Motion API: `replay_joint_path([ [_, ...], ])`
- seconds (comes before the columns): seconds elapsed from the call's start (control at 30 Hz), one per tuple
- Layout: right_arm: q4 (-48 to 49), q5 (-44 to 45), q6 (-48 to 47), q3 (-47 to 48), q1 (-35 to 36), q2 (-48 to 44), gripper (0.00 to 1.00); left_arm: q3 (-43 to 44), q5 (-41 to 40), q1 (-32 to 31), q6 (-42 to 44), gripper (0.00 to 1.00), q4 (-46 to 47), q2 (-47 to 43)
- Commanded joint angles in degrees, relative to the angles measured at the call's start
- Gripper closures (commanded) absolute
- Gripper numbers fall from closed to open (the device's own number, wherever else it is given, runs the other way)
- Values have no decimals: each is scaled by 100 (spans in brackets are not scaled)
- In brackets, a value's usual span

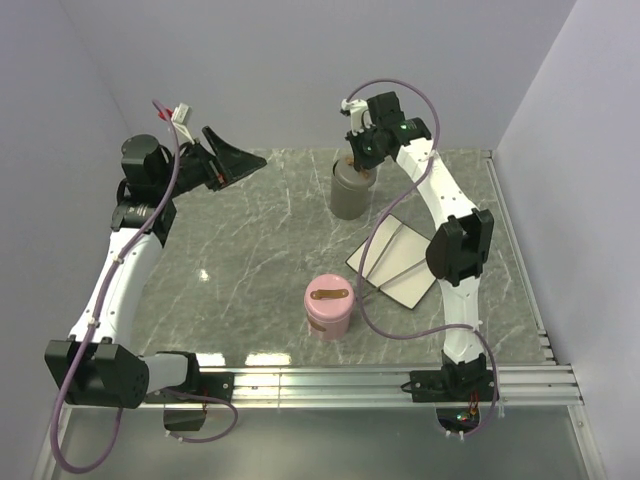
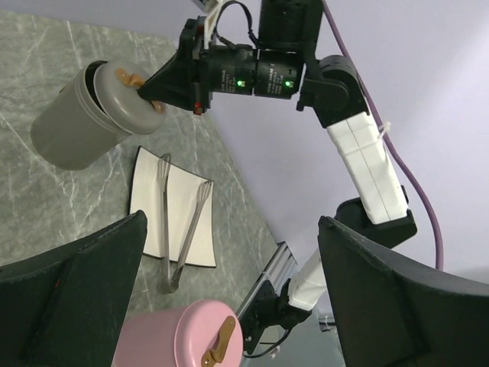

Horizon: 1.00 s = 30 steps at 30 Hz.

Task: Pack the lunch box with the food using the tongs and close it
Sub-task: Close the box lid on the packing box.

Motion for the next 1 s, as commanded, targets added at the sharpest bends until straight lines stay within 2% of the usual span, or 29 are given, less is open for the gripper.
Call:
replay_joint_path([
  [0.0,-136,188,-290,372,-78,-109,100,-62,114,-29,52,1,144,-258],
  [0.5,339,-84,-97,319,-113,23,100,-98,194,-47,34,1,180,-258],
  [0.97,330,-304,-88,319,-96,261,100,-106,237,-38,87,0,83,-179],
])
